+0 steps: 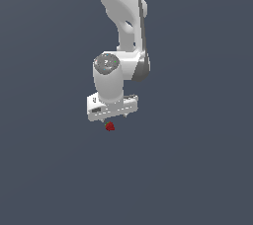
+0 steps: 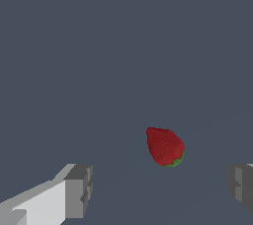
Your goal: Pick up the object and move it to a goal position.
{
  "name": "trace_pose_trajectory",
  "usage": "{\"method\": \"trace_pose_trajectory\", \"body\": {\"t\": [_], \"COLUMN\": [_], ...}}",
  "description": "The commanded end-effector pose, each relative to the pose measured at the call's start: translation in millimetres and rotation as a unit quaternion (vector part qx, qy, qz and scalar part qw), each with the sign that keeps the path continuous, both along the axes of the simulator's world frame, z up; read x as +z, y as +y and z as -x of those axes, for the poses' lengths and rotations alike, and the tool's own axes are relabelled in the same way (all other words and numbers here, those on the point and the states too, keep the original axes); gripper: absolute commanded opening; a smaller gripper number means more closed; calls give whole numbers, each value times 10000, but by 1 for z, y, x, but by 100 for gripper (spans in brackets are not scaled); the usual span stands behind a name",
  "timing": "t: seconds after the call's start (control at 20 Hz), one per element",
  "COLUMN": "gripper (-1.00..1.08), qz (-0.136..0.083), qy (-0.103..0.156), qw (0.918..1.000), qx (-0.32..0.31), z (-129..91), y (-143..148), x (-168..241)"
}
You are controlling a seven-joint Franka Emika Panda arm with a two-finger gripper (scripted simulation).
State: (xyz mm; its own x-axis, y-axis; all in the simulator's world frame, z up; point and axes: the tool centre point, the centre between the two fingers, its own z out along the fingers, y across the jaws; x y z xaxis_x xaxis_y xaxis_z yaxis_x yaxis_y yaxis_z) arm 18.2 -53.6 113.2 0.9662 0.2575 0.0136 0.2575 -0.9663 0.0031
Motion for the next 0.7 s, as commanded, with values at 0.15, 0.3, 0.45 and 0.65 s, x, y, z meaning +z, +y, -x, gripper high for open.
{"method": "trace_pose_trajectory", "body": {"t": [0.15,0.3,0.45,0.65], "gripper": [100,100,100,100], "qz": [7,7,7,7], "qy": [42,57,67,72], "qw": [9995,9991,9988,9988], "qx": [311,414,476,478], "z": [3,4,5,6], "y": [-20,-27,-31,-31], "x": [-25,-34,-39,-40]}}
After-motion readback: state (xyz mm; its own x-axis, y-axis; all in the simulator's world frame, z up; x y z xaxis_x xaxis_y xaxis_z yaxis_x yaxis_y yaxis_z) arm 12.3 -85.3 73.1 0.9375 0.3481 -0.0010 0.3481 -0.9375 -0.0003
